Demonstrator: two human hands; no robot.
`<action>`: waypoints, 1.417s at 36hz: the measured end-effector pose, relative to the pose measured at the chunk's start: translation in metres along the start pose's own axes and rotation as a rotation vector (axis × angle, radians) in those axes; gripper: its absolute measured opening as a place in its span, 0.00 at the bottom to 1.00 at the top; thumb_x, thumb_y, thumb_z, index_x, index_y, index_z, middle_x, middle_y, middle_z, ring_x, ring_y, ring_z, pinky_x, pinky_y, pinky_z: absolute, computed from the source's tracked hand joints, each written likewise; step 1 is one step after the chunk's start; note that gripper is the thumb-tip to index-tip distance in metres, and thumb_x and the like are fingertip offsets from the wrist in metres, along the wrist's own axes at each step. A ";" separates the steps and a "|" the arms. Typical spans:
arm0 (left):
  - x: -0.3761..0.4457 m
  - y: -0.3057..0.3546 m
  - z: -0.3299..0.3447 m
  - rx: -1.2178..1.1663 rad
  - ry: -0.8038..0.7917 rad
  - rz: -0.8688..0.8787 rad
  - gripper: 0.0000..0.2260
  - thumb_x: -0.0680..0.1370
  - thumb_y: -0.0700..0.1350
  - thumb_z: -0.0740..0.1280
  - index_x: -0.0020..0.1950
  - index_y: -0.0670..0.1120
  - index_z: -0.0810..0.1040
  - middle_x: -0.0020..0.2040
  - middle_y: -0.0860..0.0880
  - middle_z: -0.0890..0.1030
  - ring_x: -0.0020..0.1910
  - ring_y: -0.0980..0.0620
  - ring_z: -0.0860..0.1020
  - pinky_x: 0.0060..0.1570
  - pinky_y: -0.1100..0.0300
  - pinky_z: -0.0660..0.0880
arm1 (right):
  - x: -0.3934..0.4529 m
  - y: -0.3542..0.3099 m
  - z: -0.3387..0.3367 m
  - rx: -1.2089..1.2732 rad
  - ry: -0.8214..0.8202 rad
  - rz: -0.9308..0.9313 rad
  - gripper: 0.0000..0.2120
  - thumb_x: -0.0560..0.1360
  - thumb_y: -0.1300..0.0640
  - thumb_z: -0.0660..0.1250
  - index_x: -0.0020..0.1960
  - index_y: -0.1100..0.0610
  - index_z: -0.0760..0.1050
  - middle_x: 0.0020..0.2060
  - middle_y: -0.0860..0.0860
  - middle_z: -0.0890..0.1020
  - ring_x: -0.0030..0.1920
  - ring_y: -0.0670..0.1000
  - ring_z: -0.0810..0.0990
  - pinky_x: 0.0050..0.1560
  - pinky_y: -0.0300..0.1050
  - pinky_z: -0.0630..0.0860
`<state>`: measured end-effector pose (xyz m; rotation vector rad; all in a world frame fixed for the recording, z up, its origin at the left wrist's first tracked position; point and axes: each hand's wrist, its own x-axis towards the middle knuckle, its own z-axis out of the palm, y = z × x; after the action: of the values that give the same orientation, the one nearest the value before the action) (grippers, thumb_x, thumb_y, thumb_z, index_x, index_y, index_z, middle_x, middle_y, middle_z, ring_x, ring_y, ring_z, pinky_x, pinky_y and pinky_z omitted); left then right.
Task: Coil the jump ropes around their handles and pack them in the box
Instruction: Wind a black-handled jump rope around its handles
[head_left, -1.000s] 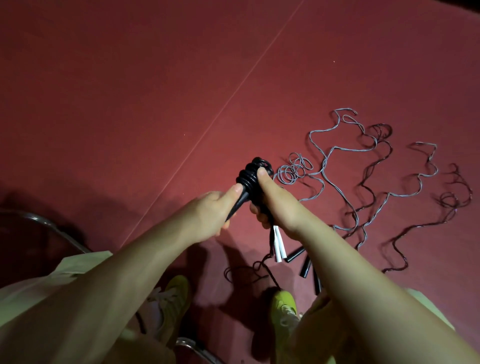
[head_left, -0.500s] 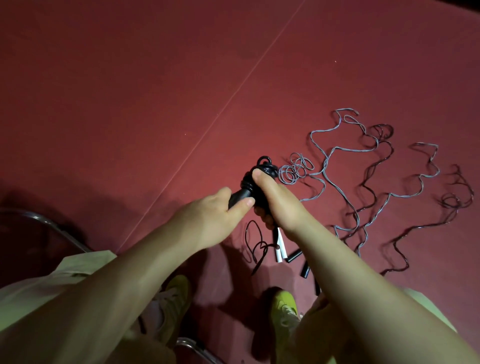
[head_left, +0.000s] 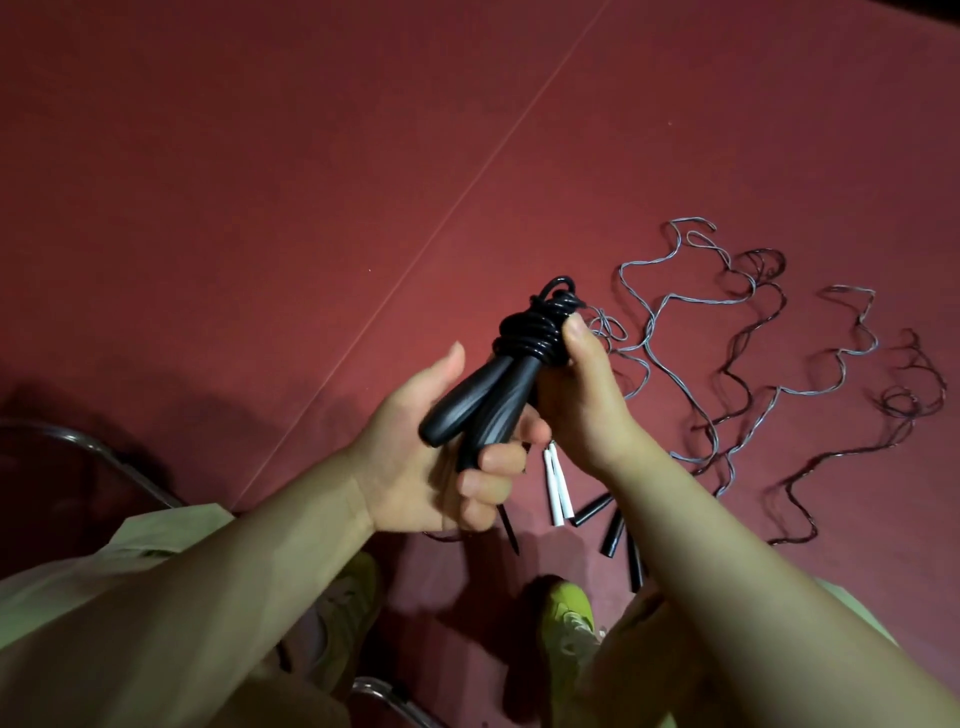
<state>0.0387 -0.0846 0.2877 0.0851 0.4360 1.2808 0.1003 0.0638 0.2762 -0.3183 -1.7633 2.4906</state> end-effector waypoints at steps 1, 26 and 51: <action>0.000 0.002 0.003 0.010 0.064 0.009 0.36 0.74 0.72 0.48 0.49 0.42 0.80 0.31 0.50 0.74 0.24 0.55 0.72 0.27 0.64 0.70 | 0.001 0.001 0.000 -0.013 -0.011 0.031 0.28 0.58 0.21 0.64 0.35 0.45 0.81 0.38 0.58 0.69 0.40 0.56 0.65 0.44 0.50 0.62; 0.015 0.010 -0.011 0.820 0.939 0.074 0.30 0.79 0.65 0.47 0.42 0.43 0.77 0.27 0.50 0.76 0.24 0.52 0.72 0.26 0.62 0.63 | 0.004 0.021 -0.006 -0.706 0.321 0.294 0.34 0.80 0.35 0.36 0.26 0.53 0.62 0.17 0.45 0.65 0.23 0.49 0.64 0.29 0.43 0.58; 0.004 0.013 -0.008 1.159 0.858 -0.076 0.17 0.76 0.61 0.64 0.54 0.49 0.73 0.39 0.51 0.74 0.35 0.54 0.72 0.34 0.61 0.68 | 0.001 0.017 -0.002 -0.287 0.207 0.262 0.23 0.67 0.34 0.61 0.35 0.55 0.68 0.27 0.53 0.69 0.30 0.51 0.65 0.35 0.48 0.61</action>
<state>0.0252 -0.0787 0.2828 0.4902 1.8651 0.7864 0.1010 0.0598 0.2591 -0.8441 -2.1029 2.2481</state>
